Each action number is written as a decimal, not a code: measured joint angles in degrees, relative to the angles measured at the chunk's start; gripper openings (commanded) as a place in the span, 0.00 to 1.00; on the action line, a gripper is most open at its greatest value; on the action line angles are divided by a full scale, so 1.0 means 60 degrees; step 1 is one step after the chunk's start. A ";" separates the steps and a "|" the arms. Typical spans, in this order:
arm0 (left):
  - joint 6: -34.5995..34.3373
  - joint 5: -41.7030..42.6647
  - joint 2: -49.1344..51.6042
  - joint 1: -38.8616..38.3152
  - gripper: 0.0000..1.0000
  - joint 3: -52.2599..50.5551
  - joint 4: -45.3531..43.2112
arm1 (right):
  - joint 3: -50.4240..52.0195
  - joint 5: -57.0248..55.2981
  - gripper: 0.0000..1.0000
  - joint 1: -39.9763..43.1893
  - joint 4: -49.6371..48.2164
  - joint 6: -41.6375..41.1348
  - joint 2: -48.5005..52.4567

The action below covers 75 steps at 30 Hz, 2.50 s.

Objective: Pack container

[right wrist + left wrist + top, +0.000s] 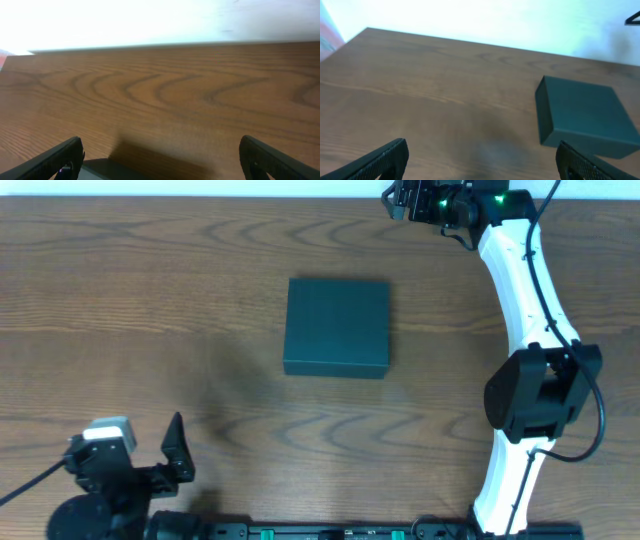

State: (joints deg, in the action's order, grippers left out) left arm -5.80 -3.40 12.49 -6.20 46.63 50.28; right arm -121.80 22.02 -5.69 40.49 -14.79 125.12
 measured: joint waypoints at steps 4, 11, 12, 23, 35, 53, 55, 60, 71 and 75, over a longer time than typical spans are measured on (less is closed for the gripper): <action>-0.0036 0.0004 -0.1155 0.0000 0.95 -0.1861 -0.0790 | 0.0000 0.0000 0.99 0.0000 0.0007 0.0000 0.0004; -0.0036 0.0073 -0.1945 0.0000 0.95 -0.3993 -0.2004 | 0.0000 0.0004 0.99 0.0000 0.0007 0.0000 0.0004; -0.0036 0.0080 -0.1949 0.0000 0.95 -0.4175 -0.2076 | 0.0000 0.0000 0.99 0.0000 0.0007 0.0000 0.0004; -0.0036 0.0215 -0.1960 0.0011 0.95 -0.5697 -0.2867 | 0.0000 0.0000 0.99 0.0000 0.0004 0.0000 0.0004; 0.0157 0.0251 -0.1971 0.0095 0.95 -0.6298 -0.3694 | 0.0000 0.0004 0.99 0.0000 0.0004 0.0000 0.0004; 0.0226 0.0251 -0.1971 0.0095 0.95 -0.6298 -0.3690 | 0.0000 0.0000 0.99 0.0000 0.0004 0.0000 0.0004; 0.0226 0.0251 -0.1971 0.0095 0.95 -0.6298 -0.3694 | 0.0000 0.0000 0.99 0.0000 0.0004 0.0000 0.0004; 0.0226 0.0251 -0.1971 0.0095 0.95 -0.6298 -0.3690 | 0.0000 0.0000 0.99 0.0000 0.0018 0.0000 0.0004; 0.0226 0.0251 -0.1982 0.0095 0.95 -0.6302 -0.3701 | 0.0124 -0.0747 0.99 -0.1443 0.2313 0.0226 -0.2969; 0.0226 0.0251 -0.1982 0.0095 0.95 -0.6302 -0.3701 | 0.0029 -0.1166 0.99 -0.2171 0.2463 0.0470 -0.5384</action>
State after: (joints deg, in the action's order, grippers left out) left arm -4.45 -1.89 0.60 -5.63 8.82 28.08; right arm -121.62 15.03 -18.72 55.27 -11.97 92.82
